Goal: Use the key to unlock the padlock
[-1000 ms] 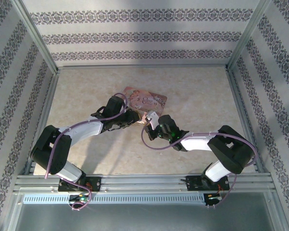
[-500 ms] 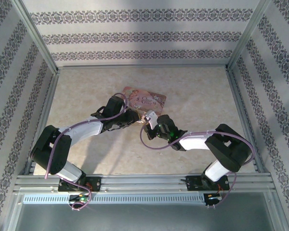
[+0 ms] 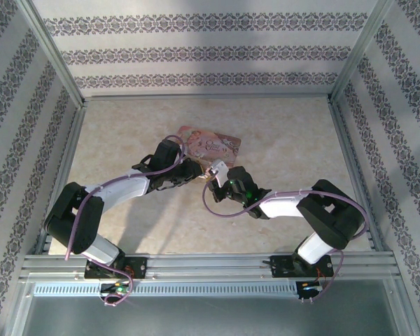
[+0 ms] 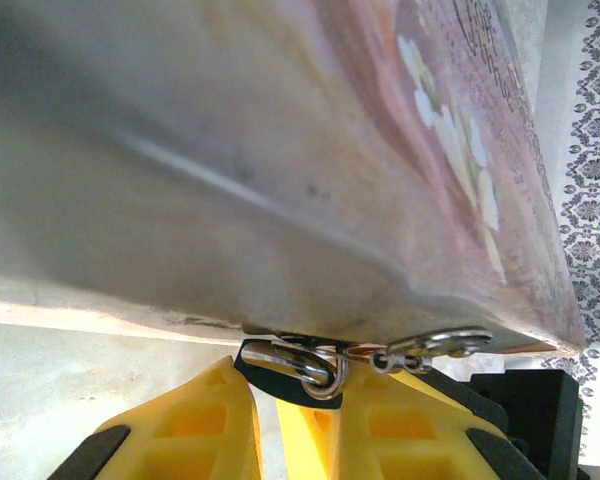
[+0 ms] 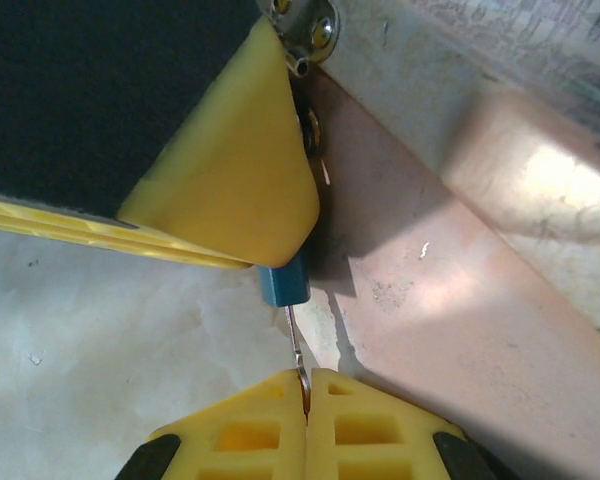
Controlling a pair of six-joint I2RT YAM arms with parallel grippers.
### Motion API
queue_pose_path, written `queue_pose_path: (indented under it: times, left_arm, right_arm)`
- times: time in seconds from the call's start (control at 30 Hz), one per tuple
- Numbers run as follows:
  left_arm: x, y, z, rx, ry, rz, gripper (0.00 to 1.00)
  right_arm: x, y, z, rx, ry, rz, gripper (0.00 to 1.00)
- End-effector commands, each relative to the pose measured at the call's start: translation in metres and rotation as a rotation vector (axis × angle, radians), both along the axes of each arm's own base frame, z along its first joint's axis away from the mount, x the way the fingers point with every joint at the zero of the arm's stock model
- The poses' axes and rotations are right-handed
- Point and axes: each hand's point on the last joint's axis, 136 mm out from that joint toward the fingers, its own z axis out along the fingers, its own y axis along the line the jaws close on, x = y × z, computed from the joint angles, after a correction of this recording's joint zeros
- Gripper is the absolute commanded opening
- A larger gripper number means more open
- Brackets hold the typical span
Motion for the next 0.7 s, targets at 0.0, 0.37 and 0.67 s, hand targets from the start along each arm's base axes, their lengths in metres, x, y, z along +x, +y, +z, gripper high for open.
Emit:
queue_pose_path:
  times: [0.0,0.37,0.67]
  left_arm:
    - [-0.002,-0.014,0.031,-0.068,-0.060,-0.047,0.18]
    - [-0.003,-0.014,0.029,-0.068,-0.058,-0.045,0.18]
    - [-0.003,-0.014,0.024,-0.081,-0.046,-0.034,0.18]
  right_arm:
    - [0.013,0.007,0.015,0.020,-0.060,-0.025,0.00]
    - [0.021,0.016,0.021,0.039,-0.080,-0.027,0.00]
    - [0.020,0.022,0.044,0.156,-0.144,-0.003,0.00]
